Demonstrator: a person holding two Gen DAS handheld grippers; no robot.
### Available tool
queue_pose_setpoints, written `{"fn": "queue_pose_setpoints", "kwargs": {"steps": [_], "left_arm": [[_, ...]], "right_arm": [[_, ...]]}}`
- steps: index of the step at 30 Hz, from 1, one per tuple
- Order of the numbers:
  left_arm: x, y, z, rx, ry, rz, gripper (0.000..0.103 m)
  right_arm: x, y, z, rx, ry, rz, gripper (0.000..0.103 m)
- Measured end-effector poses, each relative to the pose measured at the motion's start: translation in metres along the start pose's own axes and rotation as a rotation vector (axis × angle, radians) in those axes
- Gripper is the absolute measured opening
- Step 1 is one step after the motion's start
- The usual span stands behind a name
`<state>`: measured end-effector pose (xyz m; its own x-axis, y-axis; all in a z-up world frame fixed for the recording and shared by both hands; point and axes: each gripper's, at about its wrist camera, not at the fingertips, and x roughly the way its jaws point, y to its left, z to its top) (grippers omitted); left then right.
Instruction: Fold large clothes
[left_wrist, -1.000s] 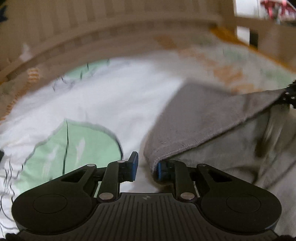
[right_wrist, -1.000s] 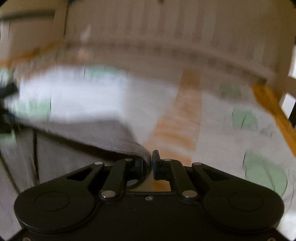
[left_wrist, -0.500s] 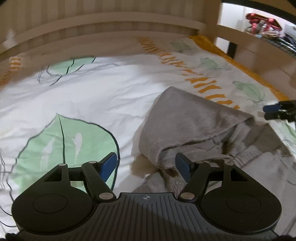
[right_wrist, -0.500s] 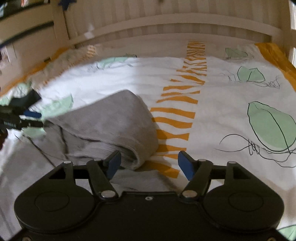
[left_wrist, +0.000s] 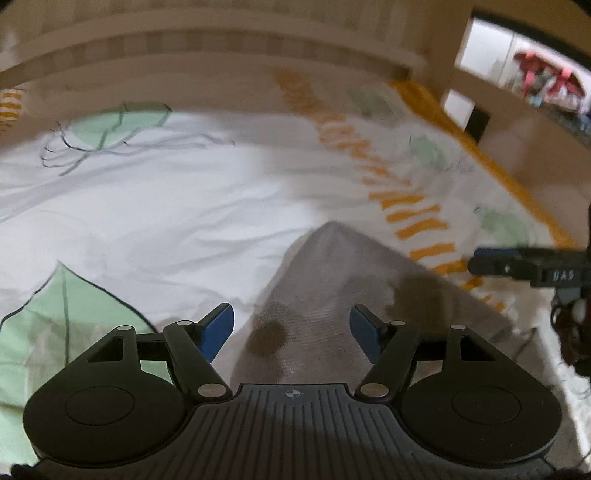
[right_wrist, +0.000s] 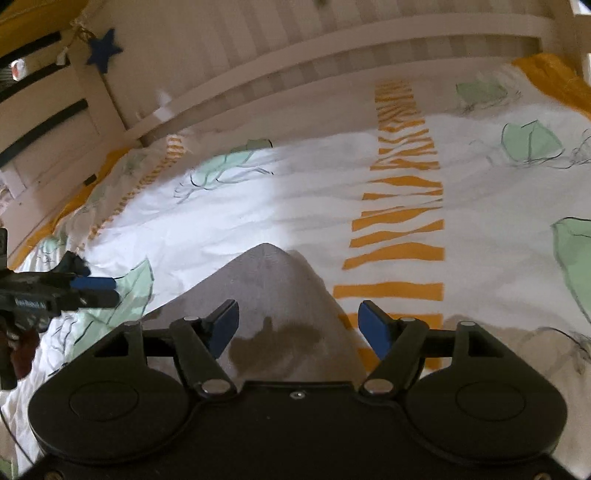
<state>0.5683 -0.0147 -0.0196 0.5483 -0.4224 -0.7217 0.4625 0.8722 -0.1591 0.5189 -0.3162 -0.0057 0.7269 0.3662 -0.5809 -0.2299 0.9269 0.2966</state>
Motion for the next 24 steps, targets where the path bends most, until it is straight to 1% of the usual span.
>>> {"fn": "queue_pose_setpoints", "kwargs": {"steps": [2,4,8,10,12,13,14,15,16,17,19,21,22,24], "left_arm": [[0.017,-0.001,0.002,0.022,0.036,0.020,0.068],[0.029,0.001,0.002,0.038,0.055,0.039,0.068],[0.052,0.007,0.002,0.040,0.096,0.055,0.067],[0.062,0.008,-0.001,0.053,0.117,0.049,0.063],[0.068,0.009,-0.004,0.055,0.129,0.032,0.056],[0.068,0.011,-0.005,0.051,0.125,0.022,0.053],[0.067,0.012,-0.006,0.044,0.111,0.011,0.039],[0.065,0.013,-0.006,0.035,0.095,0.002,0.012],[0.064,0.013,-0.005,0.026,0.086,0.005,0.007],[0.061,0.011,-0.006,0.027,0.073,0.007,0.007],[0.055,0.002,-0.006,0.084,0.040,0.037,0.007],[0.043,-0.009,-0.009,0.150,-0.021,0.066,0.007],[0.035,-0.012,-0.010,0.157,-0.059,0.074,0.007],[0.014,-0.015,-0.015,0.145,-0.140,0.063,0.007]], "right_arm": [[0.016,0.002,0.004,-0.014,0.025,-0.008,0.074],[0.031,0.003,0.007,-0.030,0.055,-0.022,0.074],[0.052,0.001,0.009,-0.030,0.089,-0.021,0.074],[0.060,-0.002,0.007,-0.022,0.105,-0.020,0.074],[0.068,-0.004,0.005,-0.026,0.123,-0.019,0.074],[0.071,-0.005,0.004,-0.028,0.134,-0.020,0.069],[0.073,-0.005,0.003,-0.029,0.145,-0.020,0.057],[0.075,-0.006,0.002,-0.031,0.156,-0.022,0.049],[0.075,-0.005,0.001,-0.037,0.159,-0.033,0.027],[0.074,-0.004,0.000,-0.051,0.153,-0.044,0.013],[0.068,-0.001,0.001,-0.067,0.127,-0.052,0.011],[0.057,0.002,0.003,-0.081,0.081,-0.052,0.010],[0.050,0.005,0.004,-0.093,0.055,-0.052,0.010],[0.033,0.010,0.006,-0.121,0.002,-0.044,0.009]]}}
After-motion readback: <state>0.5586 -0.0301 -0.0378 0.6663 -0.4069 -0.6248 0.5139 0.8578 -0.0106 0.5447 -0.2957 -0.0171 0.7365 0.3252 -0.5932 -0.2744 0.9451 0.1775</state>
